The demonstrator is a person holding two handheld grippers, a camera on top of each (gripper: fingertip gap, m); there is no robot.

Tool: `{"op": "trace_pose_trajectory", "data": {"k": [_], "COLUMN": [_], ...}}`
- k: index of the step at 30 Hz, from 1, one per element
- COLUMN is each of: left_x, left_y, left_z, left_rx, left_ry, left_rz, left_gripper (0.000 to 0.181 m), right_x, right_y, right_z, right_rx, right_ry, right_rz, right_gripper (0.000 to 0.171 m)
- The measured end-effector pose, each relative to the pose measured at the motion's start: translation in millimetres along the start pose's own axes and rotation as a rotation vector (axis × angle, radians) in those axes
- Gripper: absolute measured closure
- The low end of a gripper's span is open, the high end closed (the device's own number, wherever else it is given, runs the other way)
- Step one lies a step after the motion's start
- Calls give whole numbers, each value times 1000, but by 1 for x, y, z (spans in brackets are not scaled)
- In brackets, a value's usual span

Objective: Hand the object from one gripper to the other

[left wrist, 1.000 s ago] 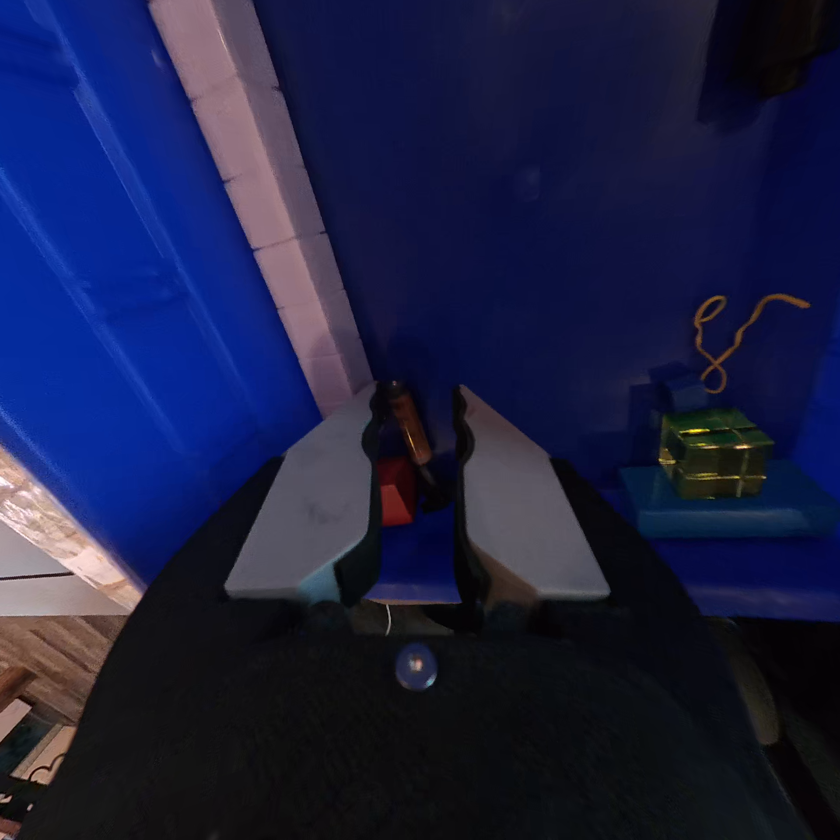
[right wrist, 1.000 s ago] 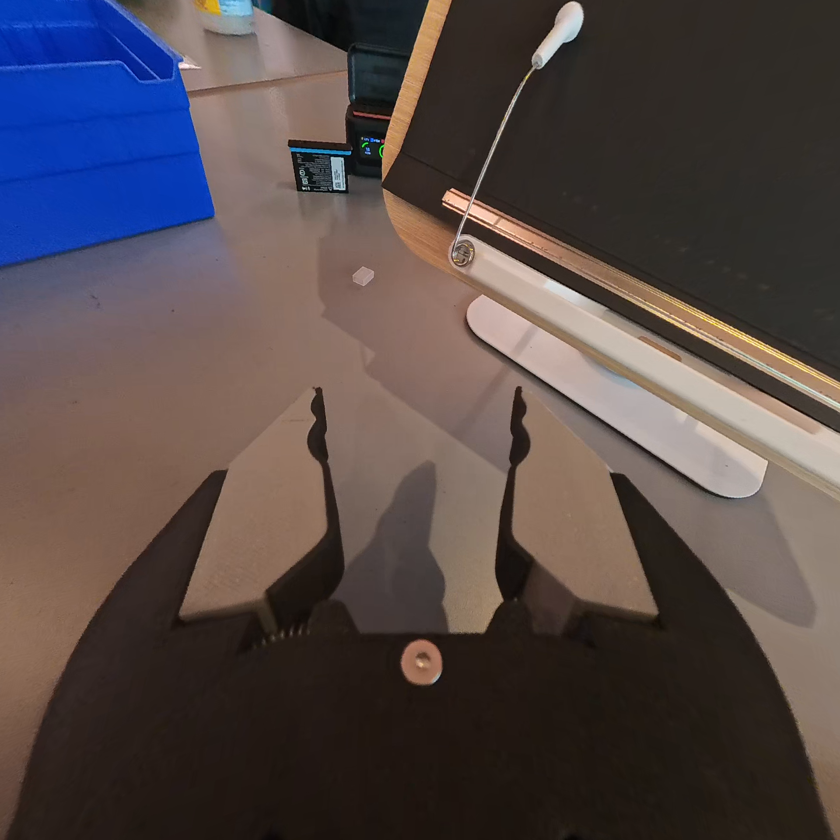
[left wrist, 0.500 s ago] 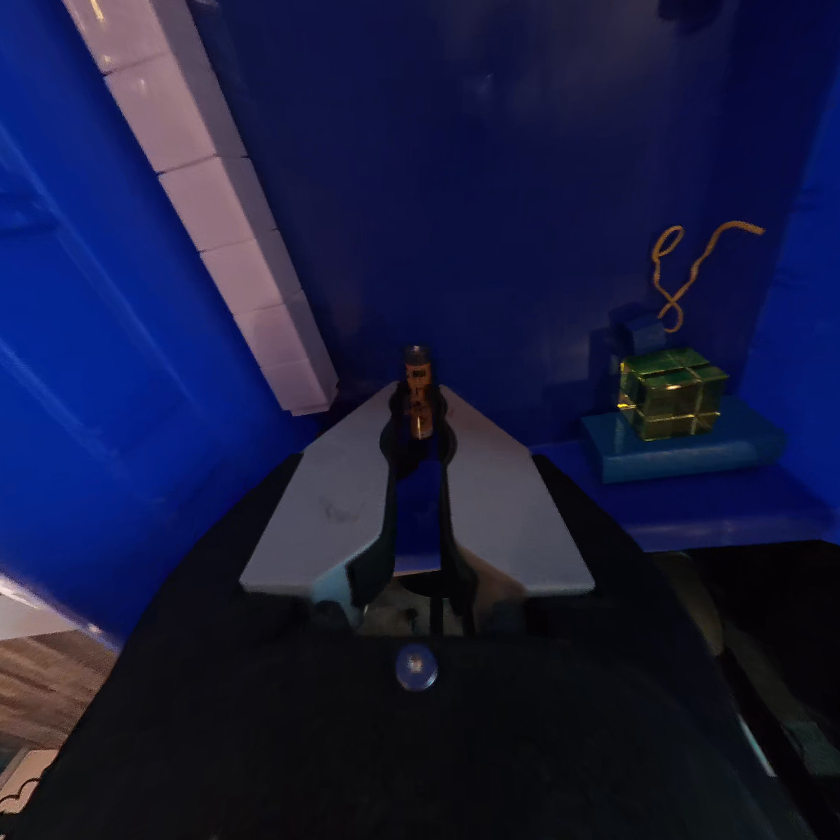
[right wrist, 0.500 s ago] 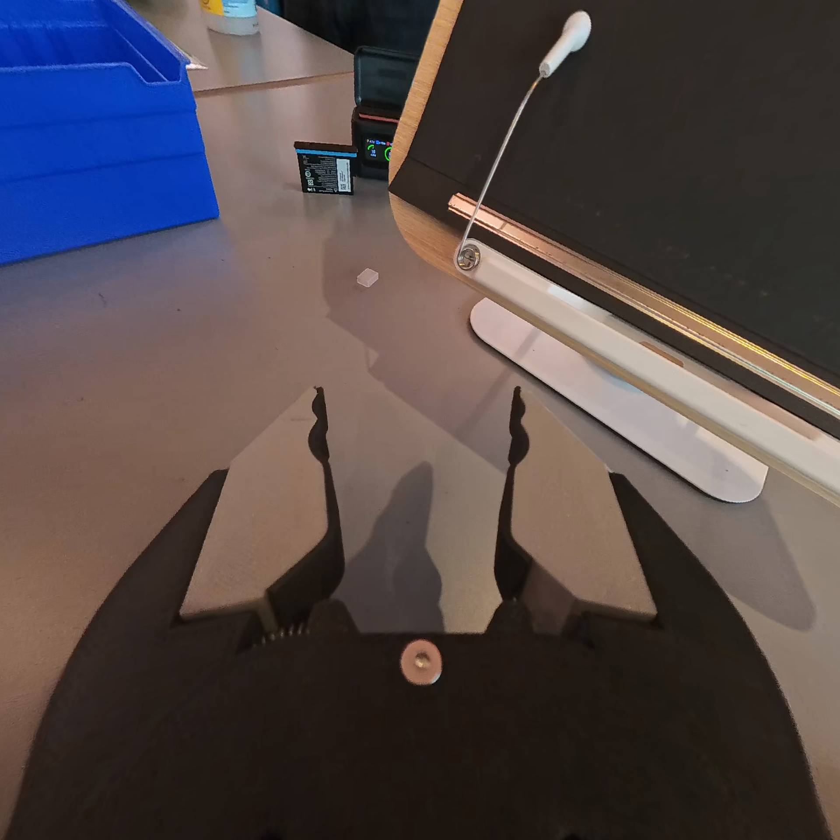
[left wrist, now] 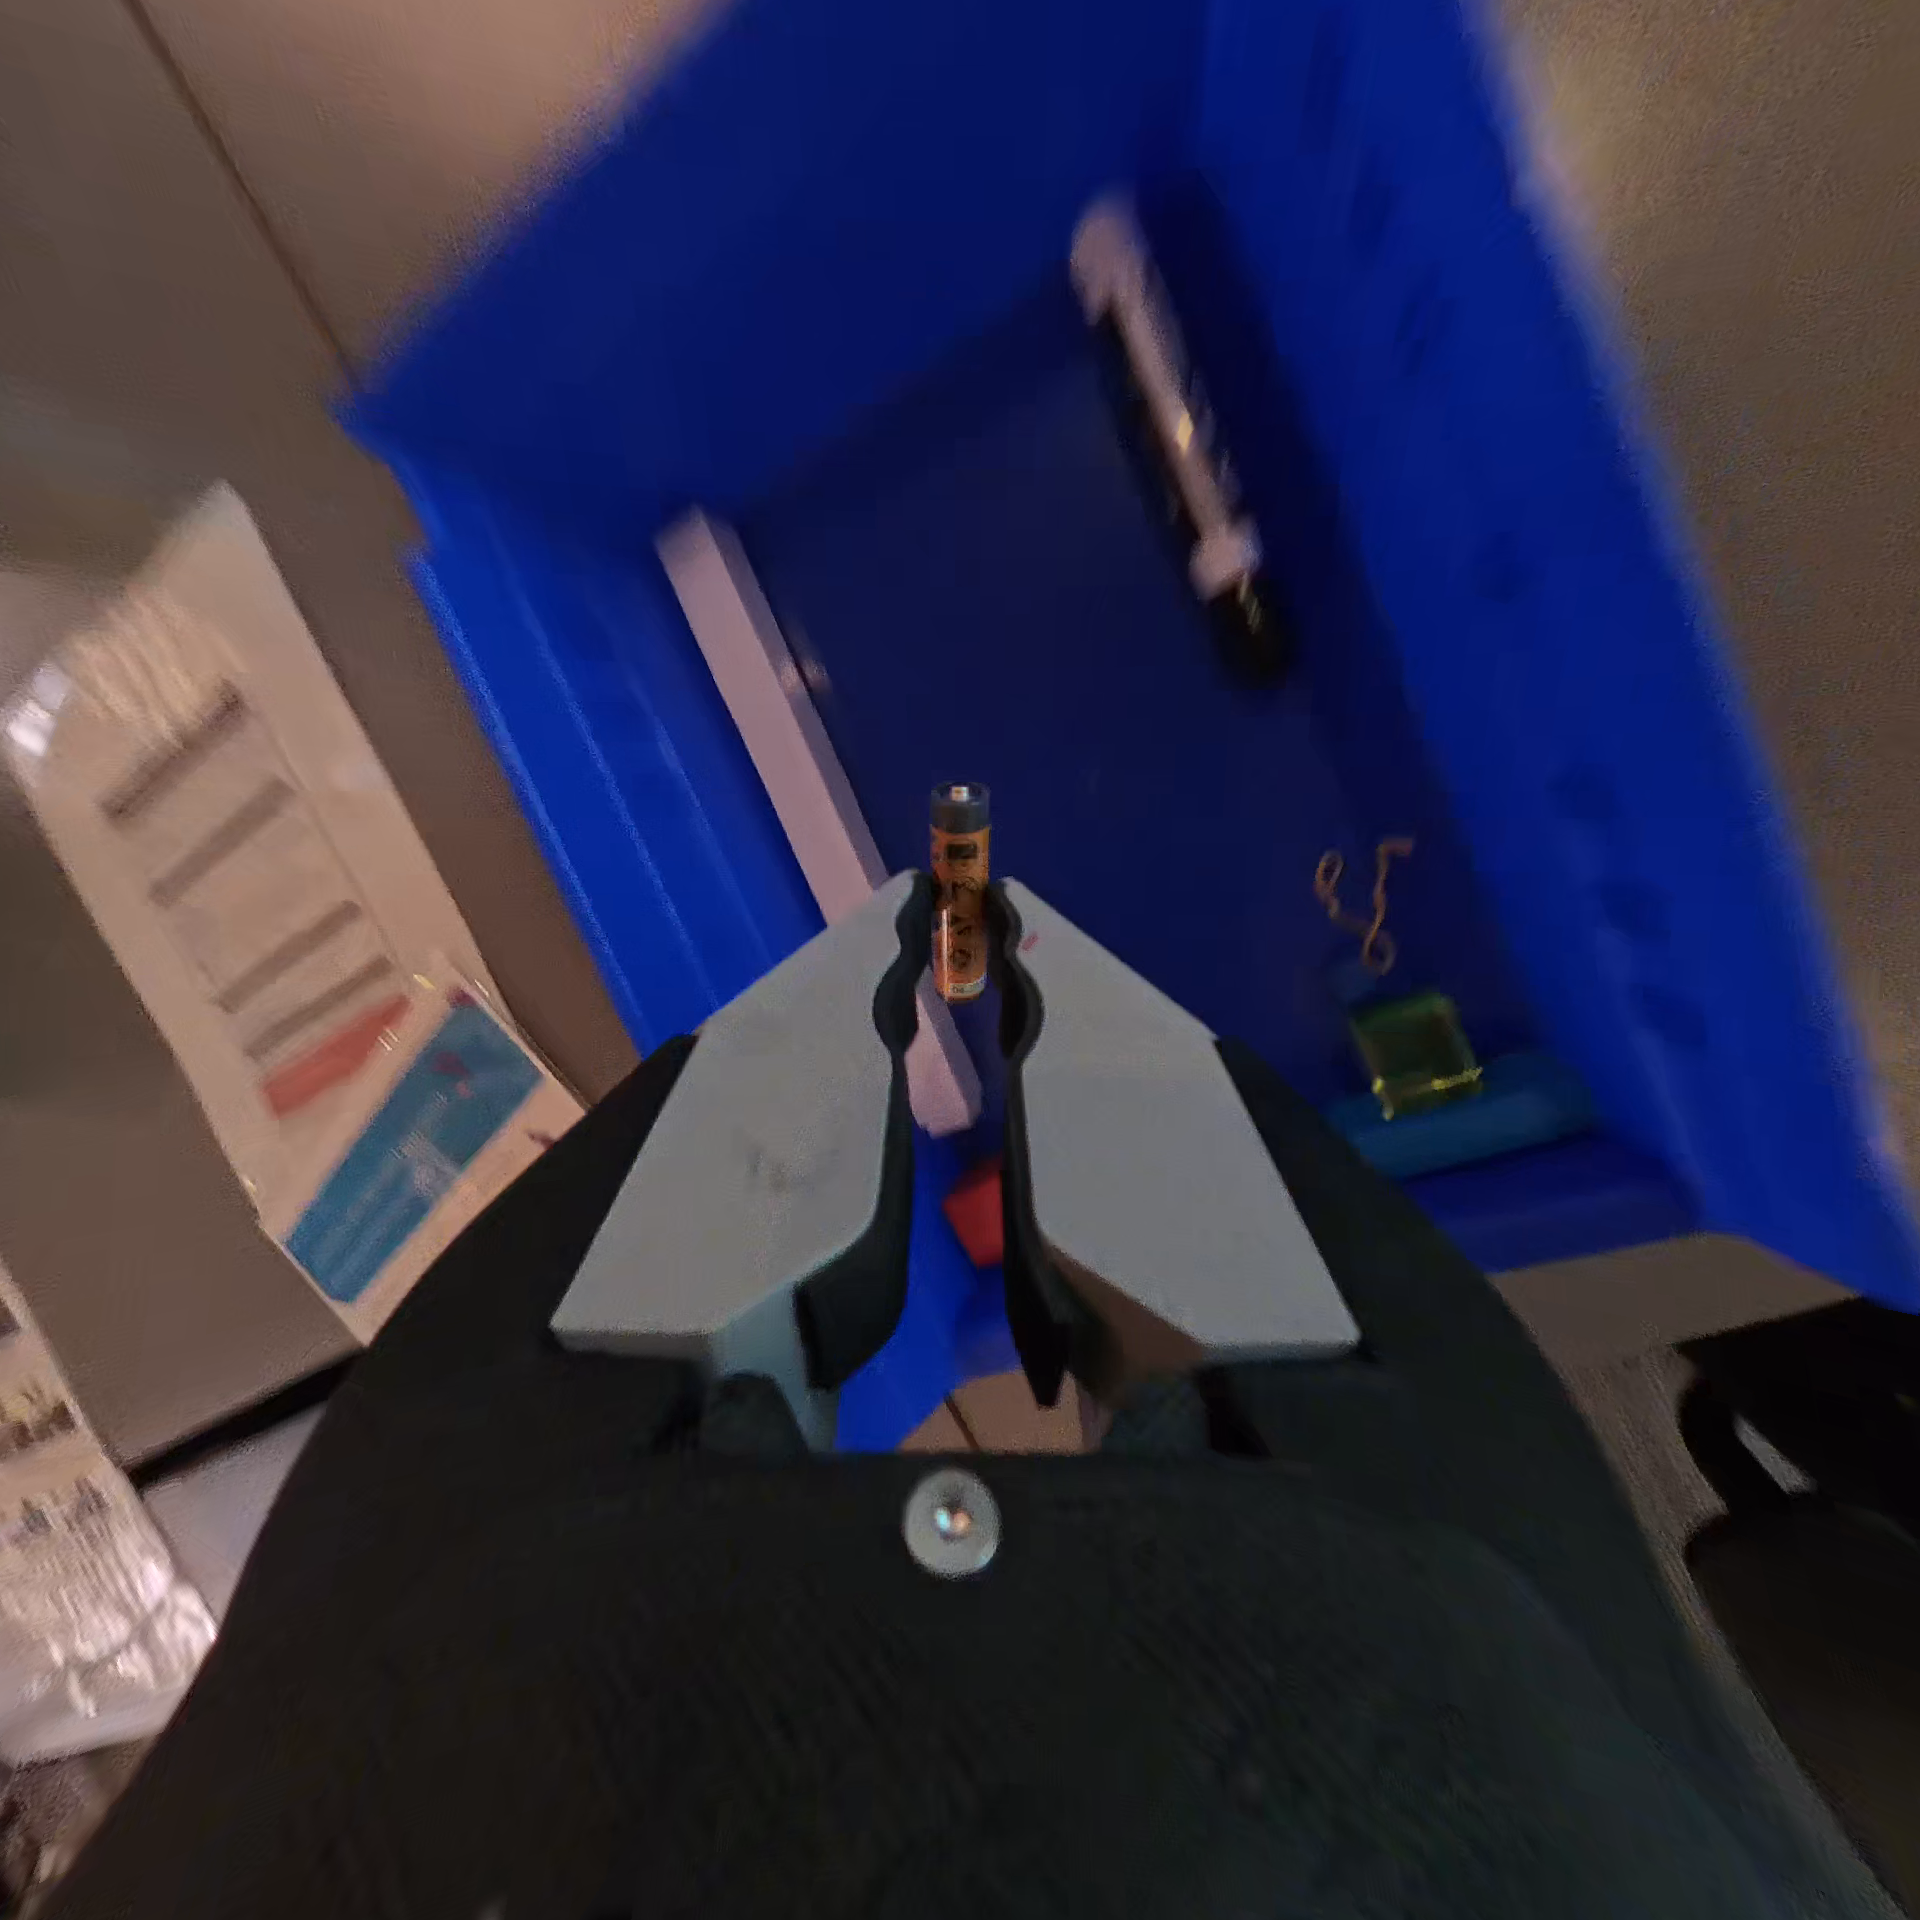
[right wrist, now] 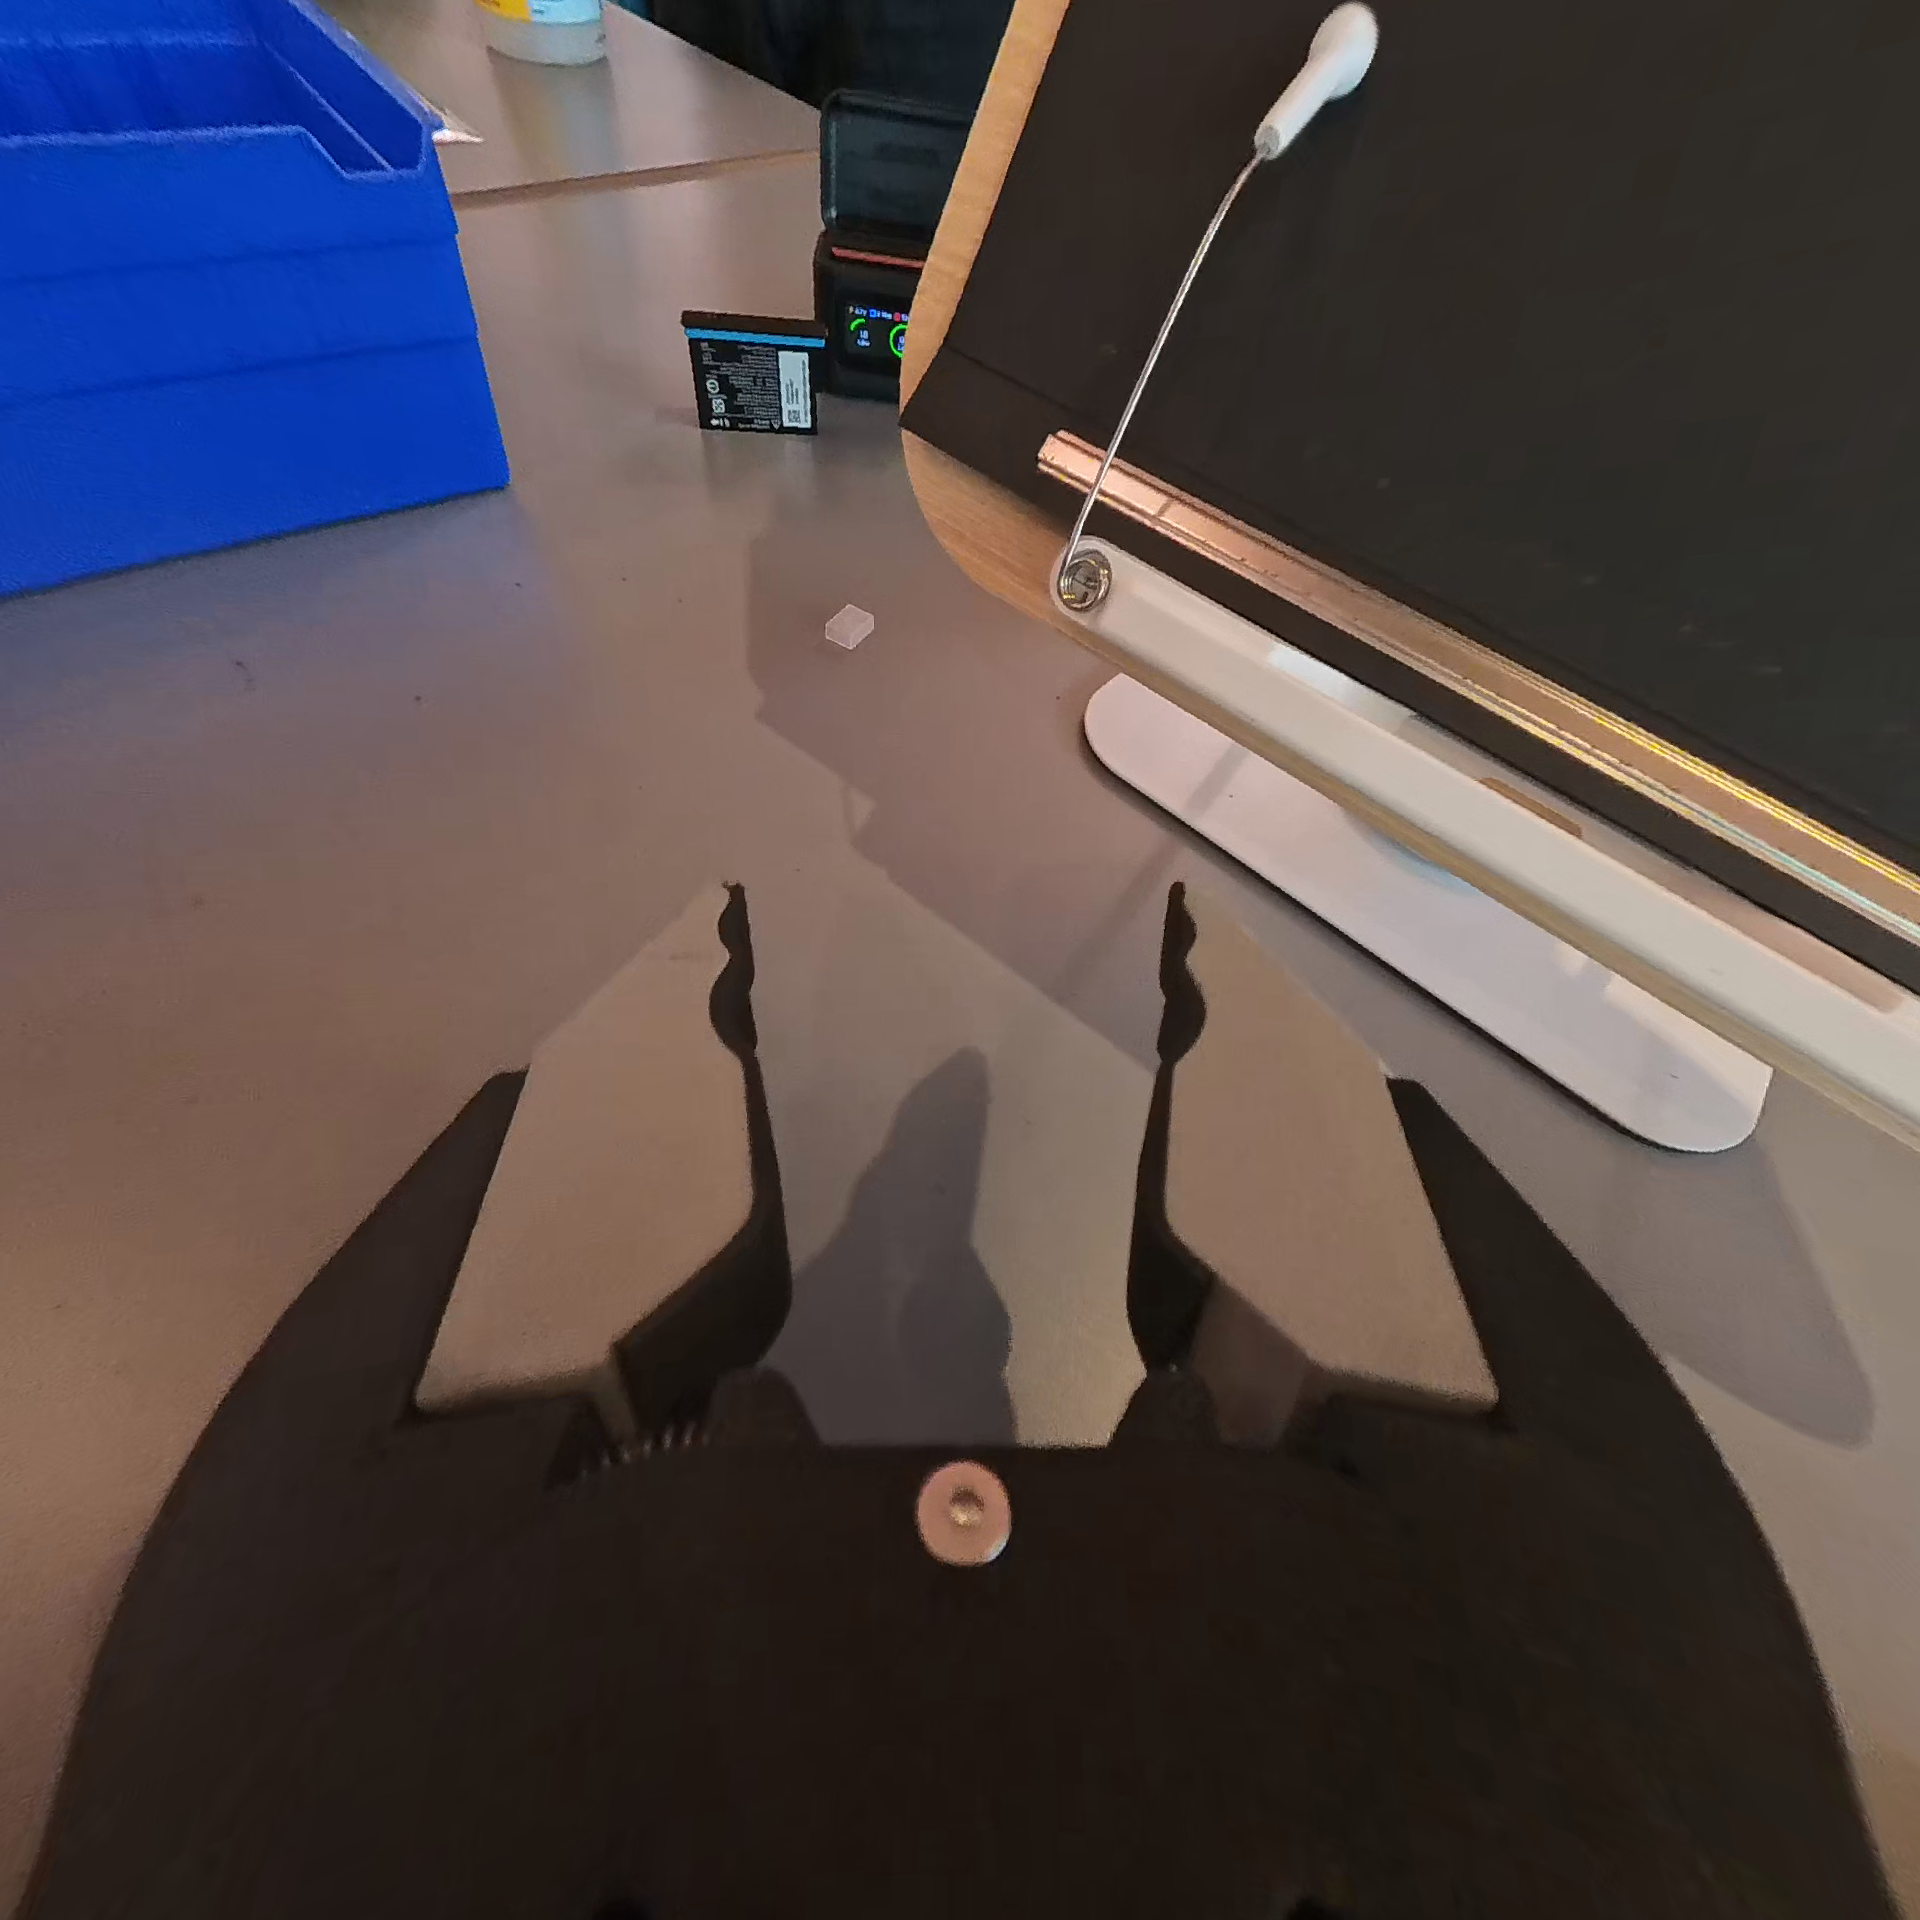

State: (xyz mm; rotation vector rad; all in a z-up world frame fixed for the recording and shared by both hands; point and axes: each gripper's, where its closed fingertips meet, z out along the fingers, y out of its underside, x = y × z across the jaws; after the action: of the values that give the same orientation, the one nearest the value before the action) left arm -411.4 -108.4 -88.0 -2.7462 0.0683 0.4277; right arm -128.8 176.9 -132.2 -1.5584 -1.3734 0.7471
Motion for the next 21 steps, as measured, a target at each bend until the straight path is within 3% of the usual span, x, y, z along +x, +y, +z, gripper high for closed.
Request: {"op": "trace_pose_trajectory", "data": {"k": [1,7,11,13,16,21], "left_x": [0,33,89,129,186,238], "left_y": [-18,-110,-172,-202,-237,-278], "left_z": [-12,-56,-66,-70,-68,-44], "left_rx": [61,305,507,640,802,963], "left_ry": [-11,62,192,273,388,443], "left_rz": [11,88,108,131,141,100], "left_gripper": [173,172,173,173,173,173], "right_x": [0,-5,-32,-40,-43,-16], "right_y": [1,-2,-18,-29,-46,-58], "right_z": [0,0,-10,-20,-40,-55], "right_rx": [-2,17,97,160,264,373], "right_ry": [0,-40,-275,-377,-489,-423], "right_rz": [0,14,106,157,192,209], "right_gripper": [95,98,114,113,115,118]}}
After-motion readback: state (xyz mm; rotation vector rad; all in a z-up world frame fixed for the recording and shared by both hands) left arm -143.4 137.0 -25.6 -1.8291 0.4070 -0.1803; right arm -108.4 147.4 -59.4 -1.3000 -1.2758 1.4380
